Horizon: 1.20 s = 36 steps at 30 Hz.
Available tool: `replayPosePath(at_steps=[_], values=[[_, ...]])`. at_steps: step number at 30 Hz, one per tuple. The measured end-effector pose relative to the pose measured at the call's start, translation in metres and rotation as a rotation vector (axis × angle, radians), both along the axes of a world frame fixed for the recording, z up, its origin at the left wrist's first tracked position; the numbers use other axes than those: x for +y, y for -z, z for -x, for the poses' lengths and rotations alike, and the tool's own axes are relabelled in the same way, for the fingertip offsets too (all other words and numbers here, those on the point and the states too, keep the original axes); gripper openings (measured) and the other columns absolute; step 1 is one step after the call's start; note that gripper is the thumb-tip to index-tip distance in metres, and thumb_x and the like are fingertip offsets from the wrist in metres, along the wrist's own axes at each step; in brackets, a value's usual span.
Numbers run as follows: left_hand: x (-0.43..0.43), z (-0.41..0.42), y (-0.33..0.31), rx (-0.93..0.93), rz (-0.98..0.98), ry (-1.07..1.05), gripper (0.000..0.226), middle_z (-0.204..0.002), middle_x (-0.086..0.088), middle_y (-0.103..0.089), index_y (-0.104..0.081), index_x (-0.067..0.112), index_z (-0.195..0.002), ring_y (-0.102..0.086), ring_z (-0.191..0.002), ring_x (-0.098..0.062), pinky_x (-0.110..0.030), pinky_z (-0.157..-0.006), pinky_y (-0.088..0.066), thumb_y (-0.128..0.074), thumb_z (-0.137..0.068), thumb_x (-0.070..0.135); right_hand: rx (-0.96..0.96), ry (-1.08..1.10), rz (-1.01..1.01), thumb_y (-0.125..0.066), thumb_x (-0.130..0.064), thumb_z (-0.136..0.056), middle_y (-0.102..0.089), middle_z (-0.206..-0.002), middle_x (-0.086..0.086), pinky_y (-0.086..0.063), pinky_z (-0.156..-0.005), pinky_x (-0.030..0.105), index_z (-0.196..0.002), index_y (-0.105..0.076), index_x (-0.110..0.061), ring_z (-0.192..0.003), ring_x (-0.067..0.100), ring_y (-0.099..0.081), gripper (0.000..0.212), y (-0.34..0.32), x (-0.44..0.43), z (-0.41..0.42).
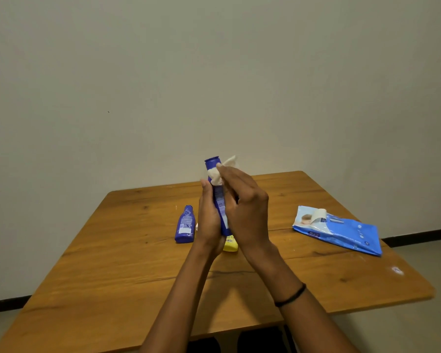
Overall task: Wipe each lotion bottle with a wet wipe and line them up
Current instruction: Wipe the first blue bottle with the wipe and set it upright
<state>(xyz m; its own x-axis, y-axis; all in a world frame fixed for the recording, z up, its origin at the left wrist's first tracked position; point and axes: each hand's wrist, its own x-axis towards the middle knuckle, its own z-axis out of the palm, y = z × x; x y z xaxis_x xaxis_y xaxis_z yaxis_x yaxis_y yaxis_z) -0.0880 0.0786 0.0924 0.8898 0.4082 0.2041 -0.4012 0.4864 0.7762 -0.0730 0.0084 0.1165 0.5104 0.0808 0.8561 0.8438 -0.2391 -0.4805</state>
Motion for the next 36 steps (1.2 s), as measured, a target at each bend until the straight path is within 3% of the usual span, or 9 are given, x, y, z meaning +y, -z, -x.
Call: replayPosePath(at_steps=[4,7,13,17,23,27,31,34,36], values=[[0.008,-0.008,-0.014,0.022,0.185,0.053,0.067,-0.091,-0.008,-0.065,-0.054,0.006,-0.127,-0.067,-0.082,-0.017,-0.028,-0.070,-0.057,-0.049,-0.090,0.062,-0.032,-0.057,0.076,-0.071,0.001,-0.084,-0.066,-0.124,0.009,-0.051,-0.098,0.031,-0.125,-0.062,-0.005,-0.118,0.016,-0.059,0.043,0.015,-0.006,0.000],[0.014,-0.010,-0.023,0.073,0.309,0.144,0.059,-0.085,-0.002,-0.059,-0.057,0.014,-0.107,-0.056,-0.066,-0.011,-0.022,-0.059,-0.050,-0.048,-0.090,0.070,-0.062,-0.046,0.097,-0.073,0.003,-0.080,-0.068,-0.120,0.006,-0.051,-0.097,0.028,-0.121,-0.066,-0.007,-0.117,0.013,-0.058,0.042,0.034,-0.011,0.006],[0.012,-0.014,-0.039,0.084,0.569,0.233,0.061,-0.080,-0.002,-0.061,-0.058,0.011,-0.093,-0.059,-0.070,-0.015,-0.024,-0.061,-0.056,-0.039,-0.095,0.069,-0.138,0.069,-0.040,-0.055,-0.015,-0.091,-0.069,-0.113,0.007,-0.048,-0.088,0.017,-0.112,-0.071,-0.004,-0.108,0.015,-0.056,0.029,0.044,-0.010,0.024],[0.014,-0.014,-0.045,0.058,0.754,0.282,0.064,-0.080,-0.008,-0.059,-0.057,0.003,-0.093,-0.061,-0.068,-0.018,-0.029,-0.070,-0.057,-0.040,-0.098,0.065,-0.057,0.061,-0.095,-0.073,-0.009,-0.083,-0.072,-0.106,0.005,-0.047,-0.084,0.012,-0.106,-0.072,-0.006,-0.103,0.010,-0.059,0.023,0.044,-0.012,0.019],[0.010,-0.015,-0.049,0.054,0.808,0.208,0.051,-0.076,-0.011,-0.059,-0.055,0.001,-0.095,-0.056,-0.072,-0.018,-0.029,-0.051,-0.058,-0.038,-0.106,0.048,0.099,0.085,-0.222,-0.076,-0.006,-0.082,-0.071,-0.099,-0.003,-0.049,-0.075,0.014,-0.103,-0.072,-0.014,-0.092,0.008,-0.058,0.023,0.018,-0.016,-0.001],[0.006,-0.017,-0.047,0.102,0.787,0.216,0.047,-0.080,-0.010,-0.058,-0.054,0.002,-0.102,-0.058,-0.073,-0.019,-0.034,-0.046,-0.058,-0.037,-0.107,0.046,0.096,0.044,-0.195,-0.075,-0.003,-0.081,-0.064,-0.107,0.003,-0.048,-0.080,0.010,-0.104,-0.072,-0.012,-0.100,0.008,-0.058,0.025,0.026,-0.011,0.003],[0.008,-0.013,-0.045,0.208,0.623,0.139,0.060,-0.058,-0.015,-0.063,-0.054,-0.001,-0.092,-0.066,-0.046,-0.023,-0.028,-0.038,-0.053,-0.028,-0.107,0.051,0.058,-0.085,-0.103,-0.065,-0.009,-0.091,-0.060,-0.124,0.003,-0.053,-0.091,0.026,-0.118,-0.068,-0.011,-0.118,0.010,-0.054,0.027,0.044,-0.008,0.015],[0.009,-0.013,-0.044,0.193,0.635,0.131,0.065,-0.089,-0.023,-0.069,-0.056,-0.001,-0.111,-0.071,-0.080,-0.032,-0.040,-0.050,-0.059,-0.028,-0.104,0.057,-0.013,-0.091,-0.035,-0.064,-0.002,-0.091,-0.051,-0.140,0.005,-0.047,-0.101,0.026,-0.126,-0.064,-0.011,-0.134,0.015,-0.042,0.037,0.042,-0.012,0.008],[0.006,-0.013,-0.042,0.135,0.696,0.180,0.064,-0.105,-0.024,-0.064,-0.052,0.000,-0.124,-0.064,-0.097,-0.035,-0.045,-0.059,-0.061,-0.032,-0.104,0.057,-0.048,-0.062,-0.040,-0.066,0.007,-0.085,-0.055,-0.136,0.004,-0.046,-0.101,0.025,-0.124,-0.065,-0.010,-0.128,0.018,-0.047,0.043,0.037,-0.014,-0.001]])
